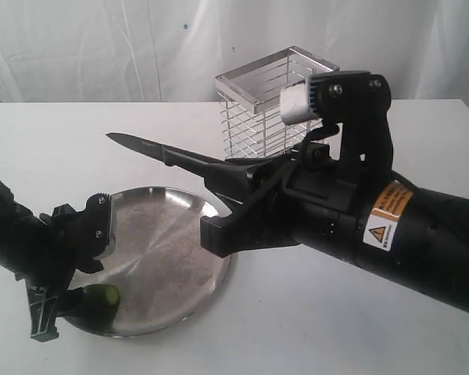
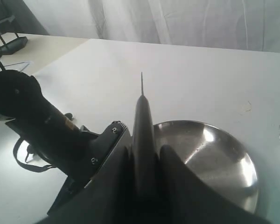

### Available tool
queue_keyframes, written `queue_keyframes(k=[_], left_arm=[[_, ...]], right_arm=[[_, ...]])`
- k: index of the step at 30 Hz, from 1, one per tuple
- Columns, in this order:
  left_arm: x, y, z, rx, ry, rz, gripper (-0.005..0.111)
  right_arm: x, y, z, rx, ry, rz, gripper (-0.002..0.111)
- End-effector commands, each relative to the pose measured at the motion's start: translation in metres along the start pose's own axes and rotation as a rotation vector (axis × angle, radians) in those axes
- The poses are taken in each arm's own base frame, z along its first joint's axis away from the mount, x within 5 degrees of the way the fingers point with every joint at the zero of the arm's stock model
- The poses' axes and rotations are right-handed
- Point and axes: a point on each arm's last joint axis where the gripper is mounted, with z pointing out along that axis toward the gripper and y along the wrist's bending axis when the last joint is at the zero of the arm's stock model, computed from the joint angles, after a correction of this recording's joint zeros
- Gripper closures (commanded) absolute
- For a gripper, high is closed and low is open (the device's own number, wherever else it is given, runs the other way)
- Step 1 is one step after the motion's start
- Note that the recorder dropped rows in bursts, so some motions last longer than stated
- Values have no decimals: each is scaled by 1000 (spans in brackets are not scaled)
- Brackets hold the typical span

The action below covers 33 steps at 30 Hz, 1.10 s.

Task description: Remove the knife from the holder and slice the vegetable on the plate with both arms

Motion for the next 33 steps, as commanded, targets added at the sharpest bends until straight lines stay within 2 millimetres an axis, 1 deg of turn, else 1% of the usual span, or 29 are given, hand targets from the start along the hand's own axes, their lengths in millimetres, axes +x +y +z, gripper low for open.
queue_keyframes(k=[1,4,6,9,12,14,16,19,22,25,27,29,31,33], left_arm=[[2,-1,10,21,17,-73,44],[4,-1,14,24,27,-155,57],[4,-1,15,26,27,-169,64],[1,1,10,10,17,-261,74],[-4,9,4,-18,-6,-395,85],[-9,16,-1,-42,-26,-485,88],[-13,22,-3,-58,-47,-584,88],[-18,29,-3,-76,-83,-657,84],[-22,29,4,-57,-81,-662,80],[-19,27,16,-33,-54,-671,76],[-18,26,22,-18,-40,-675,70],[-18,25,23,-15,-37,-679,62],[-19,25,21,-16,-42,-682,51],[-22,24,14,-2,-53,-675,45]], right_arm=[[-7,-1,0,-2,-46,-21,108],[-9,0,-1,-6,-59,-17,108],[-10,0,-3,-8,-66,-15,108],[-13,1,-6,-12,-84,-13,108],[-14,1,-8,-12,-82,-13,108],[-12,1,-8,-7,-57,-16,108],[-9,0,-8,1,-22,-59,108],[-5,-1,-8,10,25,-132,108],[-4,-1,-8,11,36,-150,108],[-4,-1,-8,11,36,-152,108],[-3,-1,-8,11,39,-176,108],[-2,-2,-7,13,52,-183,108],[1,-2,-5,15,73,-229,108],[5,-3,-2,16,91,-255,108]])
